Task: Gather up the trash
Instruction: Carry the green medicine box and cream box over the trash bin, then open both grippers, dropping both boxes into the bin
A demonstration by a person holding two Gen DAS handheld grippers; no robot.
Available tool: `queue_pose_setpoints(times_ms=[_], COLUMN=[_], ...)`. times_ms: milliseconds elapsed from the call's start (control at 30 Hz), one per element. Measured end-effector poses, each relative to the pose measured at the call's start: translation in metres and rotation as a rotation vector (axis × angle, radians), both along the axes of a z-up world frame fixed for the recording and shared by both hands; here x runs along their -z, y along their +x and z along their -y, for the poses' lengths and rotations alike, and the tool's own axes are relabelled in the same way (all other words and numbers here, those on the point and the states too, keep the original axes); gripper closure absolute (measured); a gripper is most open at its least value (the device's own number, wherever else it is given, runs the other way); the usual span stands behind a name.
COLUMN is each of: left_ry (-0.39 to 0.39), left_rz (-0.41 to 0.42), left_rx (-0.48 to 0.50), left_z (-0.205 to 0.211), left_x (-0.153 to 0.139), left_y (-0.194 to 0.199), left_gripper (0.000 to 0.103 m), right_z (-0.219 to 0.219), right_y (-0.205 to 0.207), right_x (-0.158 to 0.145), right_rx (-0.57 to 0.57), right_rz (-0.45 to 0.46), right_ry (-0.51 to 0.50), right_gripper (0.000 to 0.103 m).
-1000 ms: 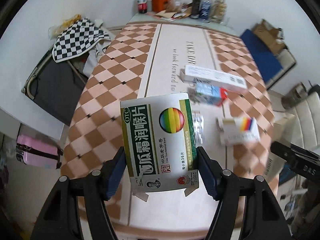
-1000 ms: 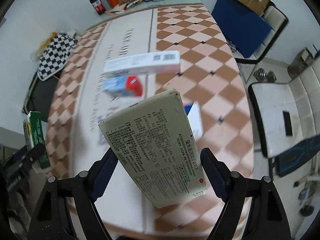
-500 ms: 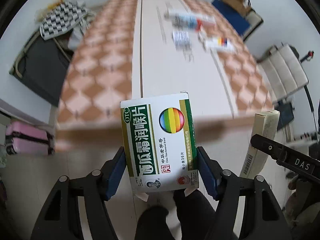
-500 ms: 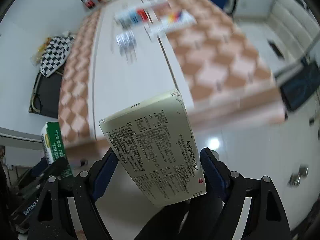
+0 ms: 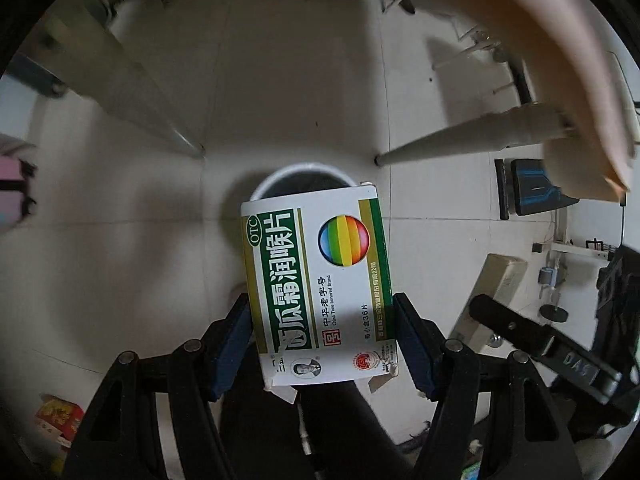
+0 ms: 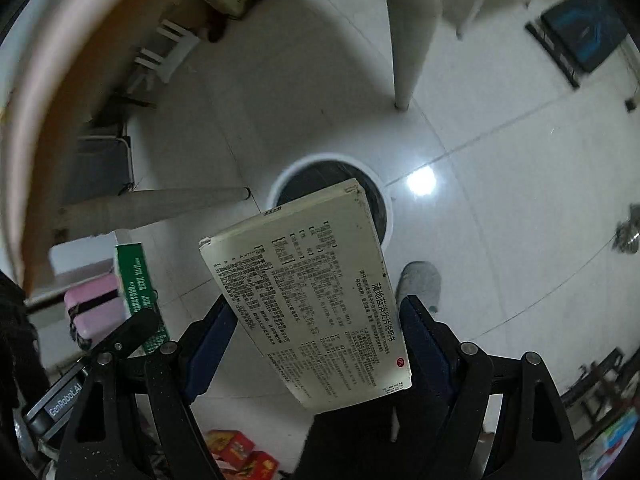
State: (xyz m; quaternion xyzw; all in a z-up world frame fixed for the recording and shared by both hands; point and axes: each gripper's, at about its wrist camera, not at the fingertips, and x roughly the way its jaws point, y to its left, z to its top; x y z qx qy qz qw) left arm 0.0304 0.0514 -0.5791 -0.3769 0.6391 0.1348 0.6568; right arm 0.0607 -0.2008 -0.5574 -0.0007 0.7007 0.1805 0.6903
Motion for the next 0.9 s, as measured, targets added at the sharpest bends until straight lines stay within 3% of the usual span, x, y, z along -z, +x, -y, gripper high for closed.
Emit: queue_pose_setpoints(times_ms=[200,400,467,567,733,900], left_ry=[-0.072,-0.116,-0.121,-0.090,0.014,0.137], left_rz=[-0.035,-0.064,-0.074,-0.086,-0.125,-0.149], left_rx=[-0.006,-0.029,-0.045,-0.050,-0.027,0.019], left_z=[0.009,0.006,0.005,-0.001,-0.003,0.006], left_x=[0.088,0.135,0.139,0.136,0.119,0.099], left_y=[0.024,0.027,0.027,0.017,0.001,-0.005], left_gripper=[0.037,0.035,0.014,0.010,0.009,0.009], right_z=[0.002,-0.006,-0.010,-0.015,-0.019,-0.019], right_y=[0.025,0.053,0.060,0.066,0.058,0.048], right_x=[0.098,0.173,0.190,0.204,0.199,0.170], right_rx=[0.049,0.048,0.033,0.022,-0.014,-0.074], right_rz=[-0.049,-0.090,-0.108,-0.116,-0.091,-0.032], right_ry=[0.012,0.022,0.024,0.009,-0.029,-0.081], right_gripper=[0.019,0.018,0.018,0.005,0.004,0.003])
